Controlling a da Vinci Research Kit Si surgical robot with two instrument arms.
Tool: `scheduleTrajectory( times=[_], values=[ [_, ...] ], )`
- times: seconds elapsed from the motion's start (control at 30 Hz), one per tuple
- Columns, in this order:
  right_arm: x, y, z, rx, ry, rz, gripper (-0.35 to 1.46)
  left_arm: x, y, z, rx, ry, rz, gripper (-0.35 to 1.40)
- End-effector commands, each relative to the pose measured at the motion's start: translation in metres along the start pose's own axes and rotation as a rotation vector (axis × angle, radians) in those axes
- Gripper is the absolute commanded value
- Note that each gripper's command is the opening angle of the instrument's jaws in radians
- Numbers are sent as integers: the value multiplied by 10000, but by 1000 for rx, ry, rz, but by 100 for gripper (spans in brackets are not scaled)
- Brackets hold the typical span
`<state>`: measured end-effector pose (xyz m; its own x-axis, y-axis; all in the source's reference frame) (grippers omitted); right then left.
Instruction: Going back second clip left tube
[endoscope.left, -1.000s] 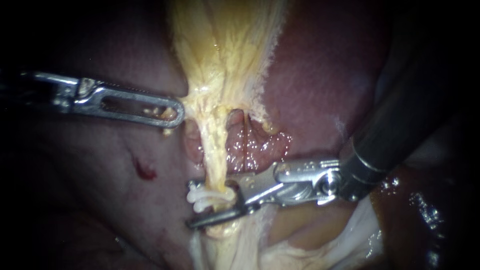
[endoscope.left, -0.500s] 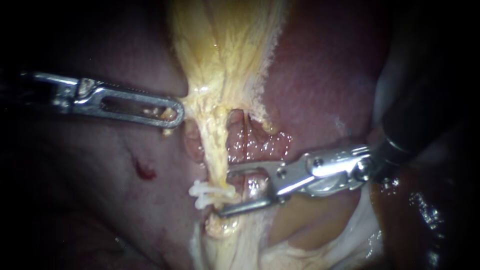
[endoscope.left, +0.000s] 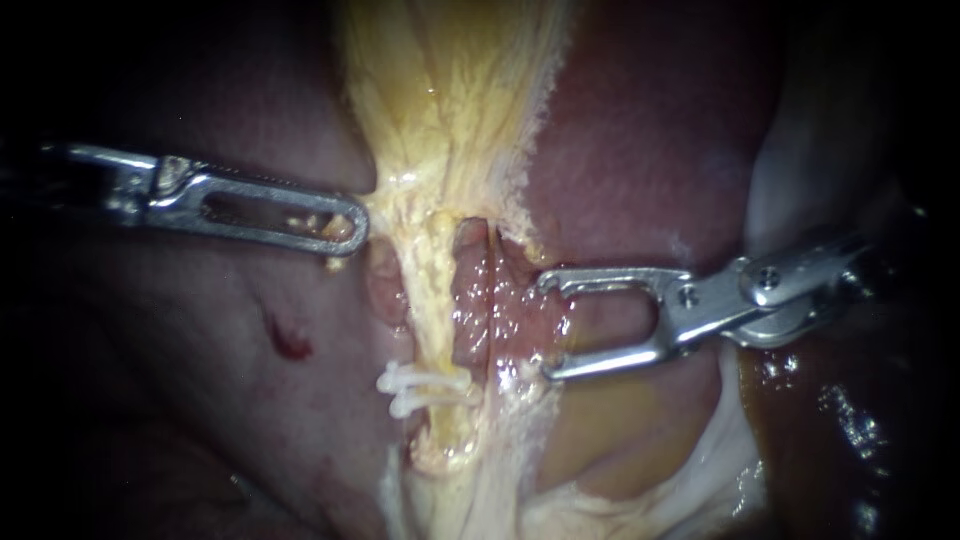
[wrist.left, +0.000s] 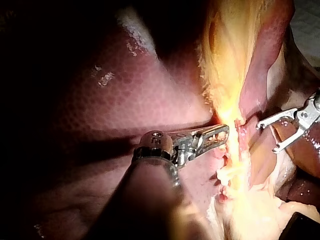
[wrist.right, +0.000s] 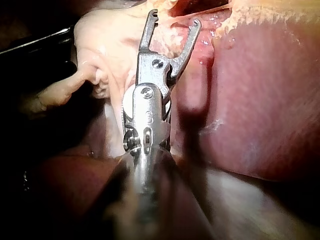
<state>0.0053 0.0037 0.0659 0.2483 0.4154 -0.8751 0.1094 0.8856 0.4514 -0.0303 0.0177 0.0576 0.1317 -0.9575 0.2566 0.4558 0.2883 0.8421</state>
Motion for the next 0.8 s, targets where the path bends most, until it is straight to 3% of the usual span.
scheduleTrajectory(
  times=[0.03, 0.2, 0.33, 0.63, 0.8],
  values=[
    [1, 0, -2, 0, 1, -1, 50, 1, 1, 2, -1, 0, 0, -35],
    [1, 0, -6, 0, 6, -12, 50, 3, 2, 9, -4, -3, 2, -35],
    [0, -1, -9, 2, 6, -18, 50, 10, 7, 29, -15, -13, 6, -35],
    [0, -1, -14, 2, 8, -29, 50, 23, 20, 79, -11, 16, 18, -35],
    [0, -1, -14, 2, 8, -29, 50, 25, 21, 91, -7, 25, 20, -35]
  ],
)
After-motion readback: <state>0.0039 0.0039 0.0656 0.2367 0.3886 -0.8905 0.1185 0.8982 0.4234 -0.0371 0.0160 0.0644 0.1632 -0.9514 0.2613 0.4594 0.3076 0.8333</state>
